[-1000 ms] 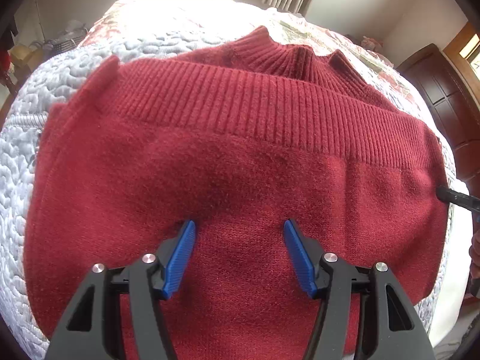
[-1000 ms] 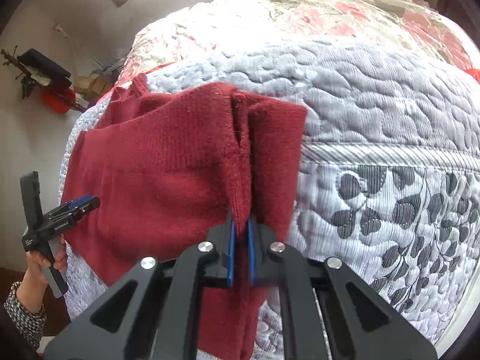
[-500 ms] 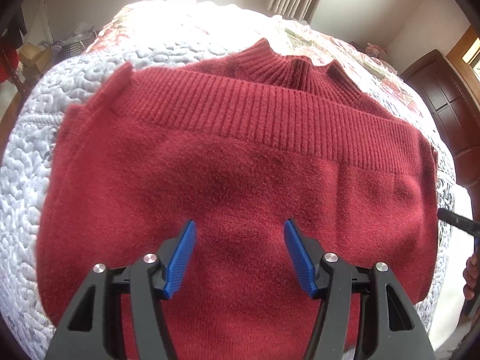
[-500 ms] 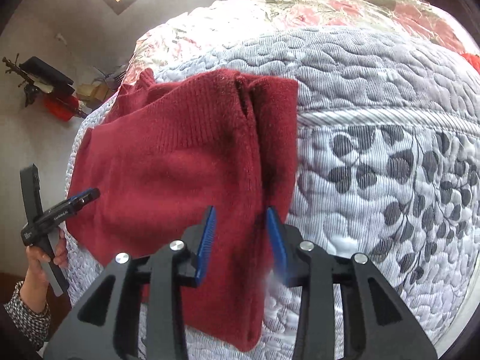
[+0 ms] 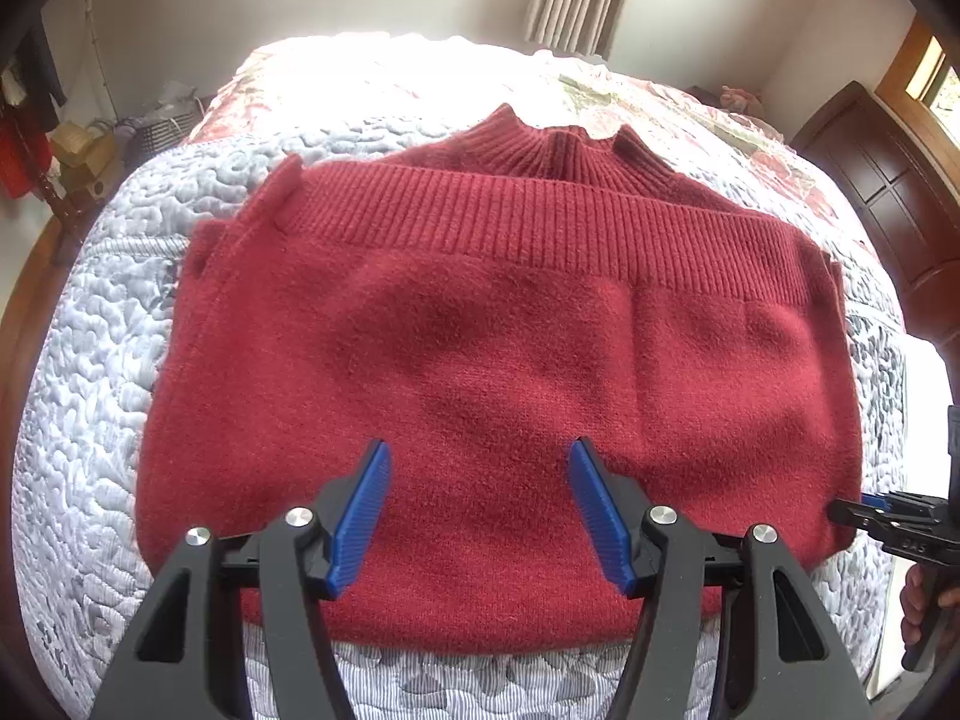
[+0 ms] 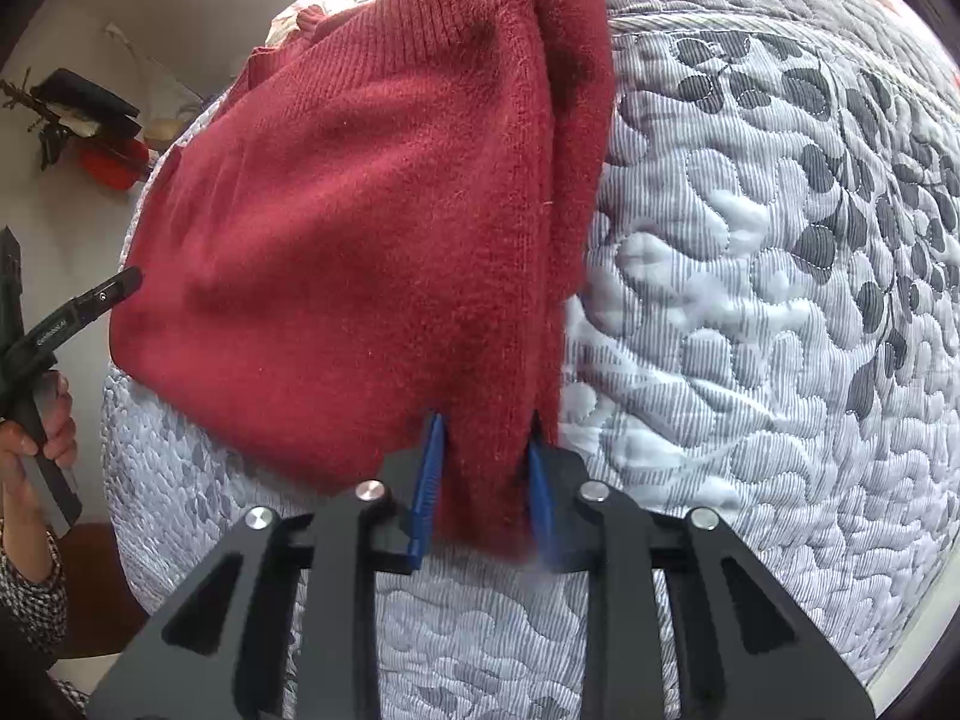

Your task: Fold small clothes

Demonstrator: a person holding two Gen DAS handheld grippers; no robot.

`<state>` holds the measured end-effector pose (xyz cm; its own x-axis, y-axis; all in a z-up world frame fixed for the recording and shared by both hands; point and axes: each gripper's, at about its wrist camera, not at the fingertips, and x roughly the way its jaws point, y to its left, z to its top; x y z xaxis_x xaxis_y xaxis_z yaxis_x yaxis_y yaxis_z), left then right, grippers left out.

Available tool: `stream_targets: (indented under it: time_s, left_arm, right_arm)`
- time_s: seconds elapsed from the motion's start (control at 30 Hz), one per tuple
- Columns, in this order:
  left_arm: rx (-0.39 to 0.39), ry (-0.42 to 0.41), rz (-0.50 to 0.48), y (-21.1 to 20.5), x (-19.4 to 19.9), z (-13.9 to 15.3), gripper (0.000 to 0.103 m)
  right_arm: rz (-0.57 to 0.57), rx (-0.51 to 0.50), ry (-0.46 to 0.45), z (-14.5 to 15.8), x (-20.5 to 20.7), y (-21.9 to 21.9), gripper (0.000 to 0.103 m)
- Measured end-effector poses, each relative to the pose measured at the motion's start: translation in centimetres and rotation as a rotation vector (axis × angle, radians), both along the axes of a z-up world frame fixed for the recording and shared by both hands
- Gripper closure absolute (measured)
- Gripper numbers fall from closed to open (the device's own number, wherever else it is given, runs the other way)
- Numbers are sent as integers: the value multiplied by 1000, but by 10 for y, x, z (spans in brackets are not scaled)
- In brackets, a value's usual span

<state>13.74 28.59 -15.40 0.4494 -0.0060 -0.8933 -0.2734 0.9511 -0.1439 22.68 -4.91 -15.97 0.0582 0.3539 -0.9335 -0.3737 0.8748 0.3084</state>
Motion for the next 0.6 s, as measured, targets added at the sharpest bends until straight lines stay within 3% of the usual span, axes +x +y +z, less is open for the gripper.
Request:
stream_targets:
  time_s: [0.07,0.23,0.4,0.6]
  left_arm:
    - [9,1,-9,-1,-1,1,41]
    - [23,18,-32,-4,3,-10,39]
    - [3,129,-17,7,6,-55,39]
    - [-9,104,-21,6,2,-47,38]
  right_arm:
    - [-12,21,7,2,1,-3,97]
    - [-21,-9,22,-7,1,-6,97]
    - [-22,-23,28,-14,2,-3,96]
    - [-11,-17,-8,7,4,-4,80]
